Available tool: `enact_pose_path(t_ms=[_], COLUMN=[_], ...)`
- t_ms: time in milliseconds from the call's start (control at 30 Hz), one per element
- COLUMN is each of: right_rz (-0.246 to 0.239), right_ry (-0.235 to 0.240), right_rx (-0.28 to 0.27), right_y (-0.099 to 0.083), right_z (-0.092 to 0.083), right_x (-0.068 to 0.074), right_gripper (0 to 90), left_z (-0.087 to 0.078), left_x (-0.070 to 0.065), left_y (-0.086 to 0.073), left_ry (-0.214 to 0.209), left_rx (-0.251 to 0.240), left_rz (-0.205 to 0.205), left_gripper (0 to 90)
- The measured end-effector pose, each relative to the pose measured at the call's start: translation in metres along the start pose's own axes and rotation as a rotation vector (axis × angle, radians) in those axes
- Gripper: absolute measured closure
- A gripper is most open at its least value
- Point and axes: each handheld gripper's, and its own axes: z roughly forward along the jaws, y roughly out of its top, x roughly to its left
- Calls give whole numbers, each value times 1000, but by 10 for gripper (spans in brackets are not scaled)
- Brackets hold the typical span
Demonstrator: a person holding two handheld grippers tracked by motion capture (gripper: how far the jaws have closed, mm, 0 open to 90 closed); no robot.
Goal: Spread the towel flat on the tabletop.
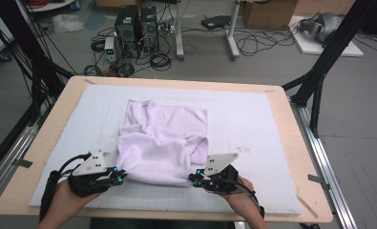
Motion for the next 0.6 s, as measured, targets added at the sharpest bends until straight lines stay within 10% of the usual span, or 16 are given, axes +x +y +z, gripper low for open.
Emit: enact_pose_path(t_ms=[233,433,600], right_rz=[-81,3,61], right_ry=[58,-25,10], right_rx=[-76,-57,-8], right_y=[15,2,-15], right_z=[6,6,25], right_x=[13,-13,-23], right_gripper=[749,705,682], left_z=[-15,8,38], left_x=[8,21,26], left_y=[-13,-17,-20], left_ry=[24,-11,-39], left_rx=[-16,-26,20], left_rz=[-34,-76,-76], left_gripper=[736,585,574])
